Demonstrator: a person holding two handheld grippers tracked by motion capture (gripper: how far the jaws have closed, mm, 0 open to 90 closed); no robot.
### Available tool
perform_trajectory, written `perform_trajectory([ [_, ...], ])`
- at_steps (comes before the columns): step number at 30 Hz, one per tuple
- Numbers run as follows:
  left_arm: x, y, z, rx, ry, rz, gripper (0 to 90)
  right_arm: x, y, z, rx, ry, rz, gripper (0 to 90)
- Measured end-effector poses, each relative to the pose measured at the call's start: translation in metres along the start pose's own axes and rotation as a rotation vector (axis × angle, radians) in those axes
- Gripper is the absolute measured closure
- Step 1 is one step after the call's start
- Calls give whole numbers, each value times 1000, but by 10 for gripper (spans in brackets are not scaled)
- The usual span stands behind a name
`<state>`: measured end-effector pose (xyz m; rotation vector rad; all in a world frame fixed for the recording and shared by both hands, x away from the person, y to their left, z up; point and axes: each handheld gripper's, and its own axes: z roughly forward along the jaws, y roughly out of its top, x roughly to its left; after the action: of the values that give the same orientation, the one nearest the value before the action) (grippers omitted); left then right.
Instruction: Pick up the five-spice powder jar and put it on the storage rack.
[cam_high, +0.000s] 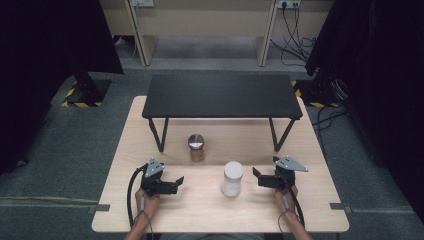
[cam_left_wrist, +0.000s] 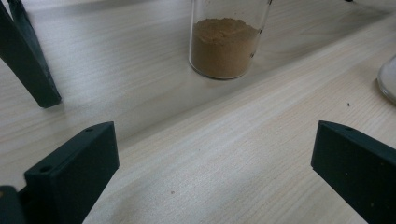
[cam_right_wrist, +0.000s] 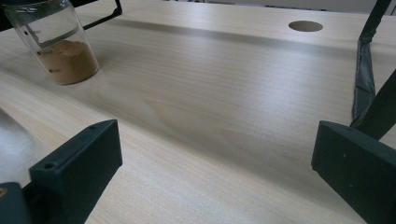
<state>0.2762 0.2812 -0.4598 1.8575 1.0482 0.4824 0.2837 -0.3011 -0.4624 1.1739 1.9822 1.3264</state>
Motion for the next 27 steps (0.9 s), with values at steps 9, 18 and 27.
perform_trajectory([
  [9,0,0,0,-3,-1,-3,0,1,0,0,2,-1,-6,18],
  [18,0,0,0,-1,1,-3,0,1,0,0,2,1,-9,18],
  [27,0,0,0,-1,0,-2,0,1,1,0,4,0,-11,18],
])
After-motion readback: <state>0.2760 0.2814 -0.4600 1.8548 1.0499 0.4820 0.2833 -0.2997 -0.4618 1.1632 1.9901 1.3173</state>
